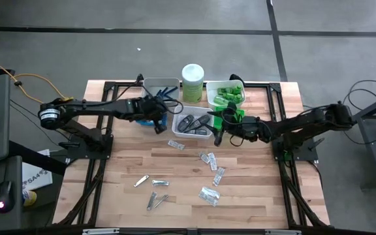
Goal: Pick & Place Travel size toiletries
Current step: Put the white bandage into the blue bin
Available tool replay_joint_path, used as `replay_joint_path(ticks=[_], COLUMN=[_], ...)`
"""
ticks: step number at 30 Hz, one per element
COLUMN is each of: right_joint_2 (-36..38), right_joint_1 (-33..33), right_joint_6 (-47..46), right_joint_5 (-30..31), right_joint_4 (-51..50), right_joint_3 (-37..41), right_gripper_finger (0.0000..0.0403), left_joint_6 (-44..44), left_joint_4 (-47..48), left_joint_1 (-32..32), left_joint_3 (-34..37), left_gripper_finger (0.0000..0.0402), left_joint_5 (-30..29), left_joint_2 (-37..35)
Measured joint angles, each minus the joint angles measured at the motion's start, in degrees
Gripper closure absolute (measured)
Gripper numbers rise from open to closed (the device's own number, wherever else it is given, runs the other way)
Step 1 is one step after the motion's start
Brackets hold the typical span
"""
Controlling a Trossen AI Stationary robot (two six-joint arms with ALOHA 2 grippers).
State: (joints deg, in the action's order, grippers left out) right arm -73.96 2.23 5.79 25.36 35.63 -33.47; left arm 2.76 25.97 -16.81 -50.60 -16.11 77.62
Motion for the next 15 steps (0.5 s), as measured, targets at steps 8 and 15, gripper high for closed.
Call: replay_joint_path(ticks=[8, 15], right_joint_2=[0.4, 0.3], right_joint_1=[0.0, 0.1], right_joint_6=[-0.2, -2.2], right_joint_5=[0.0, 0.0], right_joint_4=[-1.2, -3.4], right_joint_3=[0.0, 0.0], right_gripper_finger=[0.0168, 0.0169], left_joint_6=[-5.2, -8.6], left_joint_4=[10.3, 11.7], left_joint_1=[-5.1, -5.7], left_joint_3=[0.0, 0.0], left_gripper_finger=[0.04, 0.0344], left_joint_5=[0.3, -0.2], left_joint_2=[0.5, 0.5])
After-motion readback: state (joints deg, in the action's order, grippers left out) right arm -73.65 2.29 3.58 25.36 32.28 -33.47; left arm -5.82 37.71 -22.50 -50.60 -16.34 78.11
